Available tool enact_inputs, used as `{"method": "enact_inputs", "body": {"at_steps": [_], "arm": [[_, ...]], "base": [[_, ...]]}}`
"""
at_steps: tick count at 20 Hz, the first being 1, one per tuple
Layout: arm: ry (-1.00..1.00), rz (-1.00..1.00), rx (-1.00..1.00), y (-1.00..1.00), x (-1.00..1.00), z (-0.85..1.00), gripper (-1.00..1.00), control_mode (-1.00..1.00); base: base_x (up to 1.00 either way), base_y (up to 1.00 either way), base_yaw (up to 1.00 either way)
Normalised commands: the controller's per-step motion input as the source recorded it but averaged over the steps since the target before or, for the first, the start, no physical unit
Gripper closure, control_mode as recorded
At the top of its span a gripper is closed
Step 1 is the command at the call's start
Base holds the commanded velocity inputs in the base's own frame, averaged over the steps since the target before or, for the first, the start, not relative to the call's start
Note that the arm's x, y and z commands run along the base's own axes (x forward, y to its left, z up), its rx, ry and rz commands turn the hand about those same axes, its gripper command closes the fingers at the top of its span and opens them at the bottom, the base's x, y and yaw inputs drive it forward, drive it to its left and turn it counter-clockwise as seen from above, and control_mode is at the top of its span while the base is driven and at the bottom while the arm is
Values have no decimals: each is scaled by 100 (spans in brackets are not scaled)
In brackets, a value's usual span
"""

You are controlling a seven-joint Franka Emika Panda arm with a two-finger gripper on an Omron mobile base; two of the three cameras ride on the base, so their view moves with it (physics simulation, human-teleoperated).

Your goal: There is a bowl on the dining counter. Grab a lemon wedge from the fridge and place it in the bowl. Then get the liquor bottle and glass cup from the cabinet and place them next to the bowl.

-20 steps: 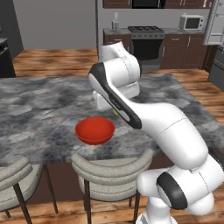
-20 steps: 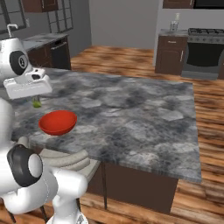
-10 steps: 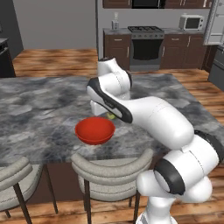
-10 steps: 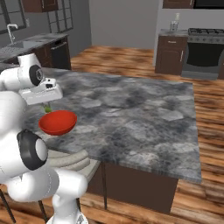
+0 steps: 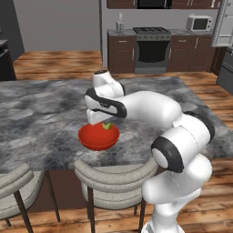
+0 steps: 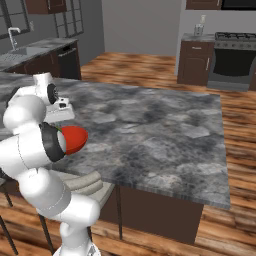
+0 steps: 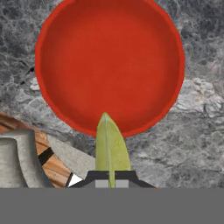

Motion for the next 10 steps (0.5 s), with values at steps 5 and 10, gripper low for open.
{"method": "enact_inputs", "body": {"at_steps": [5, 10], "arm": [[7, 2, 0, 15, 52, -49, 100, -100], [6, 2, 0, 10, 48, -53, 100, -100]], "base": [[0, 0, 0], [0, 0, 0]]}}
